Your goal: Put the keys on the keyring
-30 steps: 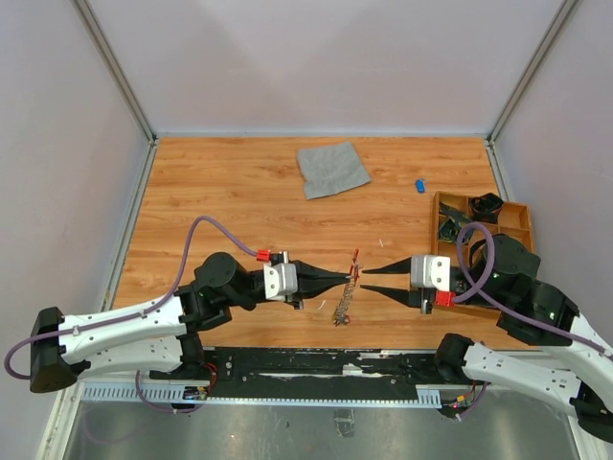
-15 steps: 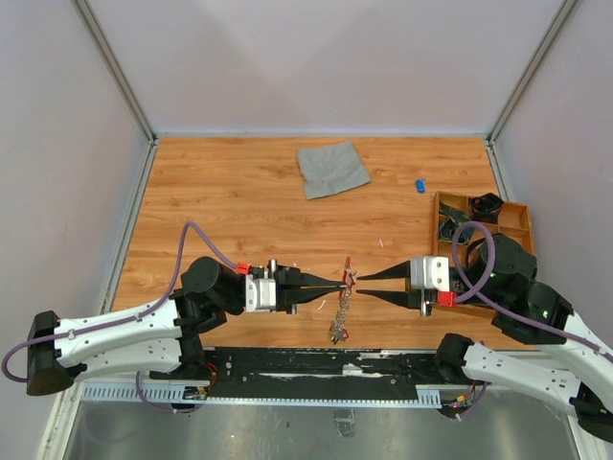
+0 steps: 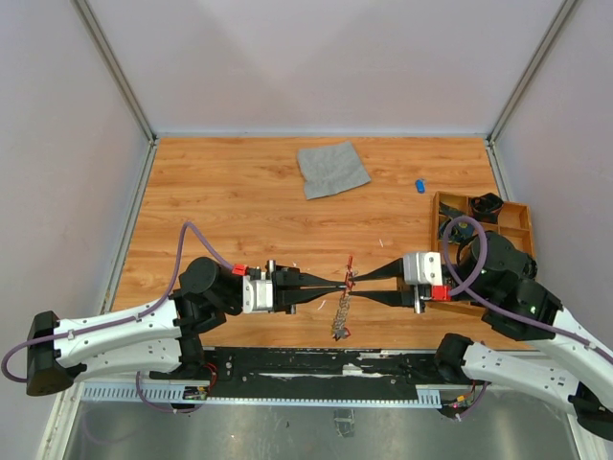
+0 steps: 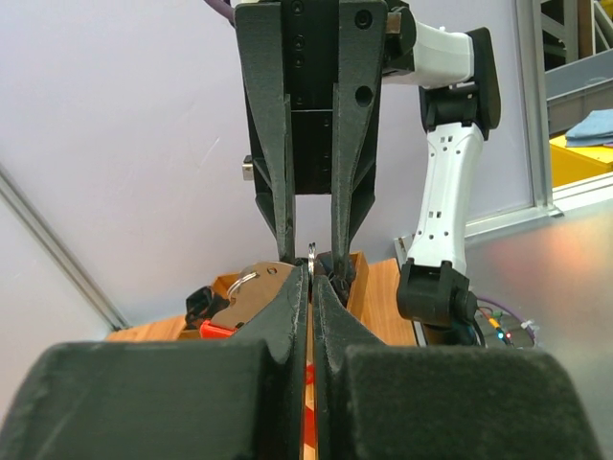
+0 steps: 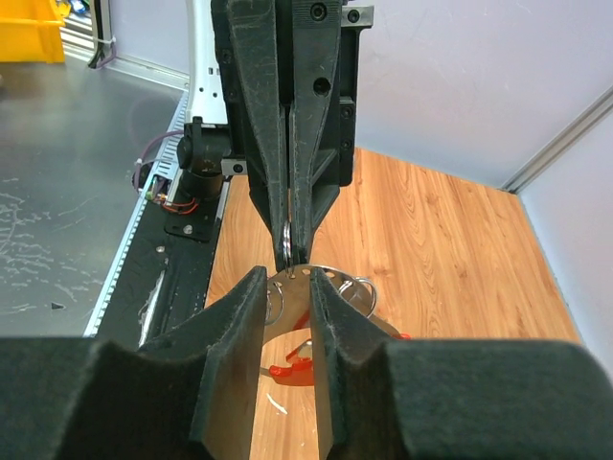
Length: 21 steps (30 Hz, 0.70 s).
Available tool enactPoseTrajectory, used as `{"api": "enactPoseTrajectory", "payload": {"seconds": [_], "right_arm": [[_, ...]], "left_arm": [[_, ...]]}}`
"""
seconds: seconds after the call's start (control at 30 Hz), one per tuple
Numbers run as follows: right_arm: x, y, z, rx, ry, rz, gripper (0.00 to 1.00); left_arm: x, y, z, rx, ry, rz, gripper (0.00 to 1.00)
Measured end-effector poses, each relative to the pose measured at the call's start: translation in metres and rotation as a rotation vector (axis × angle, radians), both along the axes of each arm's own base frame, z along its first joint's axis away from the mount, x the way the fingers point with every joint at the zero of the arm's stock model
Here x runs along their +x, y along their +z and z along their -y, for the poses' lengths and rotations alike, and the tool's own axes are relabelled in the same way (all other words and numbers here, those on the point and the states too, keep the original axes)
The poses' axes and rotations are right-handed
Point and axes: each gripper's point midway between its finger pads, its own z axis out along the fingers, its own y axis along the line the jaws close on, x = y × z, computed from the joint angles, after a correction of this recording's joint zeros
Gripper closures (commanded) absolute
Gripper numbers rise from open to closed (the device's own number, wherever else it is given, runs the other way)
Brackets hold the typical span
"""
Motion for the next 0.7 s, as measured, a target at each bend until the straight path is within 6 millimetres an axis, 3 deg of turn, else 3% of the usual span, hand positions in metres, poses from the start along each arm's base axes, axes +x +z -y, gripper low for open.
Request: {"api": "enactPoseTrajectory", "payload": {"seconds": [0.27,0.53,0.63,0.7], "right_arm": [[-0.0005,0.0003,-0.0043,0.006,0.013,-0.017,0.8],[-0.0002,0.0004,-0.0054,0.006,0.012,-0.027,0.99],[-0.0001,0.0004,-0.0053,0.006,0.01,-0.03,1.0],[0.0011,0.0001,-0.0052,0.005,0.004,-0.031,1.0]], "left_arm": [[0.0001,0.0,0.0003,0.0,0.0,0.0,1.0],[-0.0001,-0.0003,0.0007,0.0,-0.002,0.002,0.99],[0.0006,-0.0003,0.0006,0.0,0.002,0.001,0.99],[0.0015,-0.0005,0.0007,0.001,0.006,-0.001,0.91]]}}
